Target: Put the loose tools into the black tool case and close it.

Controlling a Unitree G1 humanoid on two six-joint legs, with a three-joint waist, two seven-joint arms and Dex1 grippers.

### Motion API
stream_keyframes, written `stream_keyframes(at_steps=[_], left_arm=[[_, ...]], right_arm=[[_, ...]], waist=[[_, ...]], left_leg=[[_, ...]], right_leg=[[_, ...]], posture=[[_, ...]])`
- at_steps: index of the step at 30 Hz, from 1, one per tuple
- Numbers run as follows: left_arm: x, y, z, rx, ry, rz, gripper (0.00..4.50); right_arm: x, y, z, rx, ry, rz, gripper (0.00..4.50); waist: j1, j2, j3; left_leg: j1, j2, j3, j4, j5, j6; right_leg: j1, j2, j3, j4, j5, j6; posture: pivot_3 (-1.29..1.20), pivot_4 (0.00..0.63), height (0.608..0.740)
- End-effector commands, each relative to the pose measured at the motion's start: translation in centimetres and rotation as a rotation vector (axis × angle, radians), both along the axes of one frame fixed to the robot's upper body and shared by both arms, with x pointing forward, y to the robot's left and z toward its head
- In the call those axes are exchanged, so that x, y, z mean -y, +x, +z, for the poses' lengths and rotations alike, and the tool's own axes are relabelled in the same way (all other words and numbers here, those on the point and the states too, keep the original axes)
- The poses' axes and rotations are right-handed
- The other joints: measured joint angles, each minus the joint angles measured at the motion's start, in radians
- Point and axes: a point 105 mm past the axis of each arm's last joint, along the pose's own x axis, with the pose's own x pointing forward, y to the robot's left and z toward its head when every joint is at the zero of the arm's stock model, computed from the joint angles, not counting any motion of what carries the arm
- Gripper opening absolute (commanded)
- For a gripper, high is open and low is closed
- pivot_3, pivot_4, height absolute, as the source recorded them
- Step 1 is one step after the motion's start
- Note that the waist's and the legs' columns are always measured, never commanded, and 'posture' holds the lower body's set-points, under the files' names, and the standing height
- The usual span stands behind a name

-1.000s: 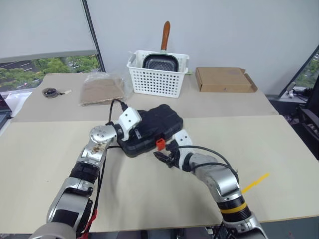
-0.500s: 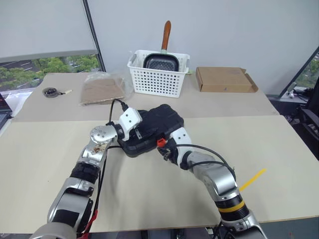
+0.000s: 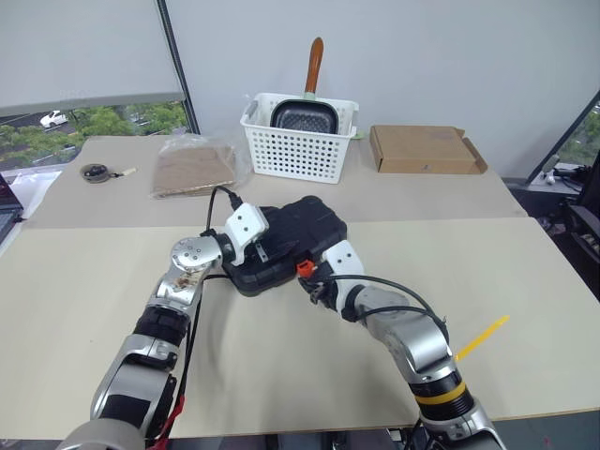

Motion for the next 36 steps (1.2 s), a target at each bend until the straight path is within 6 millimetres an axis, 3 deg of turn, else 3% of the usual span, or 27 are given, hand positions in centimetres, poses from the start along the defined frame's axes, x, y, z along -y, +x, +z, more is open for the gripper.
stream_keyframes(at_steps=[1,14,23,25,26,36], left_arm=[[-0.1,-1.3,-5.5,-0.162,0.121,-0.015,4.50],[0.1,-1.4,-5.8,-0.171,0.120,-0.020,4.50],[0.2,-1.6,-5.9,-0.174,0.117,-0.021,4.50],[0.2,-1.5,-6.0,-0.174,0.116,-0.018,4.50],[0.1,-1.6,-6.0,-0.175,0.116,-0.017,4.50],[0.1,-1.7,-6.4,-0.187,0.111,-0.014,4.50]], right_arm=[[0.2,0.9,4.7,0.172,0.049,-0.021,1.17],[-0.2,1.6,5.6,0.195,0.069,-0.033,1.17],[-0.8,1.6,4.6,0.153,0.031,-0.003,1.17],[-0.8,1.5,4.6,0.146,0.031,-0.002,2.19],[-0.7,1.5,4.5,0.142,0.030,-0.002,2.29],[0.8,0.1,4.2,0.084,0.013,0.003,2.29]], waist=[[0.000,0.000,0.000],[0.000,0.000,0.000],[-0.002,0.000,0.000],[-0.003,0.000,0.000],[-0.003,0.000,0.000],[0.002,0.000,0.000]], left_leg=[[0.000,0.000,0.000,0.000,0.000,0.000],[-0.001,0.000,-0.001,0.000,-0.002,-0.003],[0.000,0.000,-0.001,0.000,-0.003,-0.005],[0.000,0.000,-0.001,0.000,-0.003,-0.006],[0.000,0.000,-0.001,0.000,-0.004,-0.007],[0.000,0.000,-0.002,-0.001,-0.005,-0.006]], right_leg=[[0.000,0.000,0.000,0.000,0.000,0.000],[-0.001,0.000,-0.001,0.000,0.000,0.000],[0.000,0.000,-0.001,0.000,0.000,0.000],[0.000,0.000,-0.001,0.000,0.000,0.001],[0.000,0.000,-0.001,0.000,0.000,0.001],[0.000,-0.001,-0.001,-0.002,0.000,0.001]], posture=[[0.00,0.150,0.700],[0.00,0.150,0.700],[0.00,0.150,0.700],[0.00,0.150,0.700],[0.00,0.150,0.700],[0.00,0.150,0.700]])
